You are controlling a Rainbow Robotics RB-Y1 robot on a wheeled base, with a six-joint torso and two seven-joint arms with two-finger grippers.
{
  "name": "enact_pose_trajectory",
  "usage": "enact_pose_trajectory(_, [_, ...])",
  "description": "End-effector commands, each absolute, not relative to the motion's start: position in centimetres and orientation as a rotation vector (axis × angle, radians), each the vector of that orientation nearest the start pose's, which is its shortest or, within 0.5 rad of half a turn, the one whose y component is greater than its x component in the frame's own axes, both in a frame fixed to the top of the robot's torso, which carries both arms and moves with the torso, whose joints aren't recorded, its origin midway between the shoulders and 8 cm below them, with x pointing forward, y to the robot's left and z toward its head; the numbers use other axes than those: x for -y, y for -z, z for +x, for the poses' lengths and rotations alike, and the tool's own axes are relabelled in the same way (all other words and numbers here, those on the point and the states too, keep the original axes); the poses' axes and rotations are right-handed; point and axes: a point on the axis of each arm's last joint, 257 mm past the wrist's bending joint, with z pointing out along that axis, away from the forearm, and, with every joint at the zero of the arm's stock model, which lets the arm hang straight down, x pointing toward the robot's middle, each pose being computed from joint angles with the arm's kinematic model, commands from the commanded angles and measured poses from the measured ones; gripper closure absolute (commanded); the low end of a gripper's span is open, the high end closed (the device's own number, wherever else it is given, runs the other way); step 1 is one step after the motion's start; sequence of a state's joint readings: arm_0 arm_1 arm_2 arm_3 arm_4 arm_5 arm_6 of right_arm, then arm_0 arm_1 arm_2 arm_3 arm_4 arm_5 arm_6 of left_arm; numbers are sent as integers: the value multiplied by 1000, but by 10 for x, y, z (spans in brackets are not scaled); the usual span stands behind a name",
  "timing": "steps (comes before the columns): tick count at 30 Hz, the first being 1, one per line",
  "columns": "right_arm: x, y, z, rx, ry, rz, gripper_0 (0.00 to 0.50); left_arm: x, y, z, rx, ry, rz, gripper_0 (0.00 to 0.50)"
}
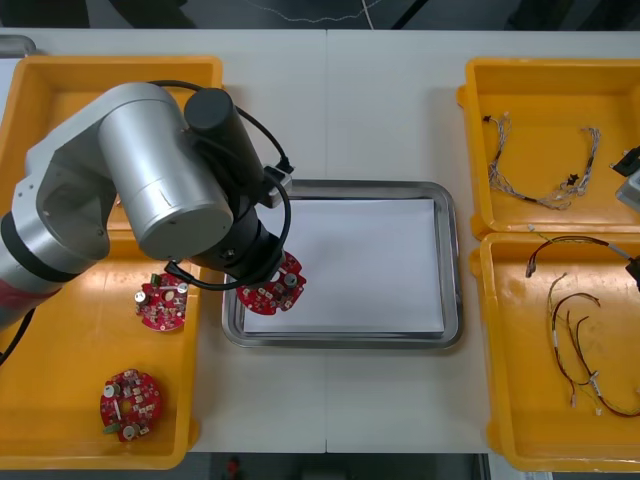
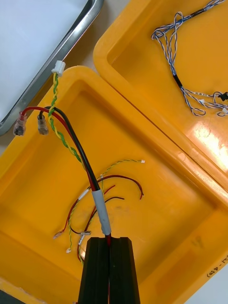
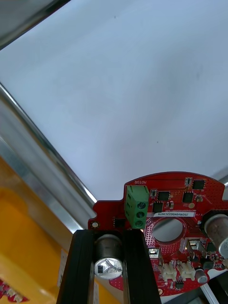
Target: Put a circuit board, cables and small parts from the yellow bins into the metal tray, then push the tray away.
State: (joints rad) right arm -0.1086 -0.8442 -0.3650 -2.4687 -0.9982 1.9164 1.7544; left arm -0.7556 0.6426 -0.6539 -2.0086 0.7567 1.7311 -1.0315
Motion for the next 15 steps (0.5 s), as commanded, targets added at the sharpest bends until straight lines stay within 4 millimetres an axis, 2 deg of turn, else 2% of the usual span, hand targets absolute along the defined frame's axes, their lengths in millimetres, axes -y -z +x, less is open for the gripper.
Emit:
enact_pose_trajectory(1, [324,110,346,-2372,301,-992,500,-79,213,435,-2605,10,646,498])
enact_pose_trajectory(9, [324,111,346,-2372,303,-994,500,-78,238,443,-2606,-14,639,498])
enact_pose_trajectory(15, [325,111,346,-2375,304,-988,500,-81,246,442,-2620,-33,628,497])
